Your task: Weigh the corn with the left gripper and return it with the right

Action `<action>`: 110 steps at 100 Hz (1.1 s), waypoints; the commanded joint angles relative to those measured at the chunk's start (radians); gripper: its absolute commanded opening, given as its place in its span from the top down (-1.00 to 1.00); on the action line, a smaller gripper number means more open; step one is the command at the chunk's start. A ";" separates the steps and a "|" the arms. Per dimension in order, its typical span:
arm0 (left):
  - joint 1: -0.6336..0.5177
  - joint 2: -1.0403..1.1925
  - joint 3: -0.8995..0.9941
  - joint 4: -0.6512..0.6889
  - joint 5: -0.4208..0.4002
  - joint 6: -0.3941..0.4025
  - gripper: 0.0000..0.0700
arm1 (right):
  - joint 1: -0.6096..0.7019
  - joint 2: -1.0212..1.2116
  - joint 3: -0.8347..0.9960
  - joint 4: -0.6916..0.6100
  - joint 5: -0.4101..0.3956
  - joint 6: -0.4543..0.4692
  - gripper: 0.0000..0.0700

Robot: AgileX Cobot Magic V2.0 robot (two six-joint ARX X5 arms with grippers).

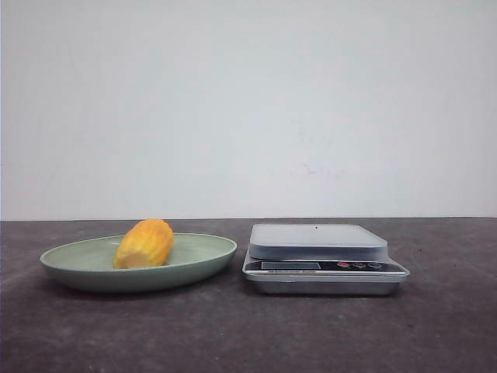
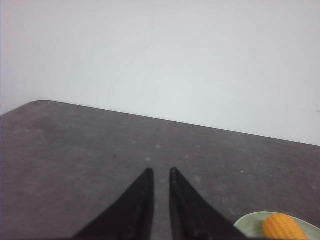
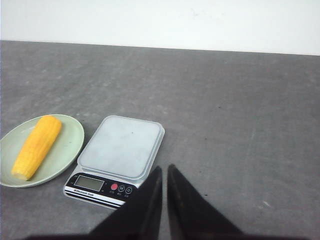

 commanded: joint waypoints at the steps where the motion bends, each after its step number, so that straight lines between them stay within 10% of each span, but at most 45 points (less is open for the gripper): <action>1: 0.002 -0.003 -0.055 0.076 0.006 0.015 0.92 | 0.006 0.002 0.013 0.010 0.000 0.013 0.97; 110: 0.001 -0.003 -0.153 -0.092 0.038 0.000 0.92 | 0.006 0.002 0.013 0.010 0.000 0.013 0.97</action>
